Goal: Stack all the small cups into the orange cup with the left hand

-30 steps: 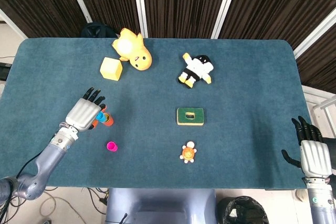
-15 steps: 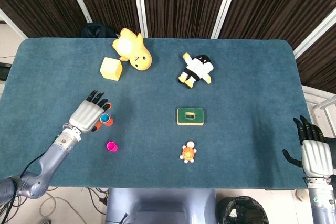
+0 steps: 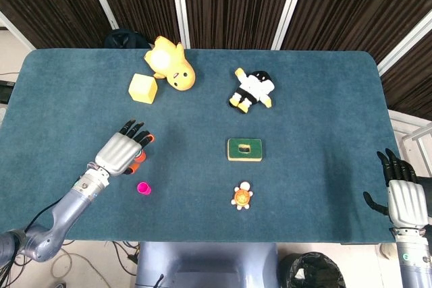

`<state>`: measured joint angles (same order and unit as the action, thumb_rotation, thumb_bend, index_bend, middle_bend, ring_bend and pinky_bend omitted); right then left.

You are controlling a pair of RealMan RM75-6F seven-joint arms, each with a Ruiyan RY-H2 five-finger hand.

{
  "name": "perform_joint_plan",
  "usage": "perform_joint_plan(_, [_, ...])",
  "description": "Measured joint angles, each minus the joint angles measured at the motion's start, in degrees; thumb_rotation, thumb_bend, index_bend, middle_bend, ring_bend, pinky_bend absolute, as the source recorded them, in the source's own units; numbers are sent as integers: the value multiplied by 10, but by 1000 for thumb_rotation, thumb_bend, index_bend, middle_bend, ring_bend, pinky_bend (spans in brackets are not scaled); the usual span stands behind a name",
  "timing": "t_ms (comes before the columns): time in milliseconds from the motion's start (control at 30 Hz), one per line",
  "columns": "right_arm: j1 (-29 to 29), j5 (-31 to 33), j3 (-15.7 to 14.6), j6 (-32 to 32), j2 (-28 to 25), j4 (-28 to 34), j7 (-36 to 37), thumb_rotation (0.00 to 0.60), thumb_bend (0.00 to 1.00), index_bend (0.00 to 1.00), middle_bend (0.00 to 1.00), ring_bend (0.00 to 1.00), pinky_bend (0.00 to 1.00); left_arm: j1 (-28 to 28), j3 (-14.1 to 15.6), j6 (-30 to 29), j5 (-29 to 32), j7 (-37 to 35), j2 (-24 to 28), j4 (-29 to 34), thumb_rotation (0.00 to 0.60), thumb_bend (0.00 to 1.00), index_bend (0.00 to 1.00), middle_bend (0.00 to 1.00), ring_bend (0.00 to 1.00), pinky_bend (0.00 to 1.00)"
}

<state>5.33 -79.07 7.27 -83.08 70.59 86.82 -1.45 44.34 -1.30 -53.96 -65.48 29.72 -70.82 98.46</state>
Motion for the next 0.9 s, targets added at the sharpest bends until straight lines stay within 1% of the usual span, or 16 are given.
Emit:
perform_joint_plan(200, [-1, 2, 1, -1, -1, 1, 1, 600, 318, 69, 27, 110, 110, -8, 19, 14, -9, -11, 21, 34, 600, 260, 308, 165, 0, 8])
perform_joint_plan(600, [-1, 3, 1, -1, 0, 3, -2, 600, 317, 69, 27, 110, 110, -20, 43, 38, -32, -46, 47, 49, 600, 260, 324, 165, 0, 8])
perform_joint_plan(767, [-1, 4, 2, -1, 0, 4, -4, 600, 317, 69, 27, 110, 110, -22, 51, 50, -48, -59, 44, 42, 600, 260, 356, 166, 0, 8])
perform_joint_plan(900, [-2, 6, 3, -2, 0, 4, -3, 600, 317, 69, 27, 110, 110, -23, 55, 58, -55, -65, 32, 31, 600, 260, 359, 166, 0, 8])
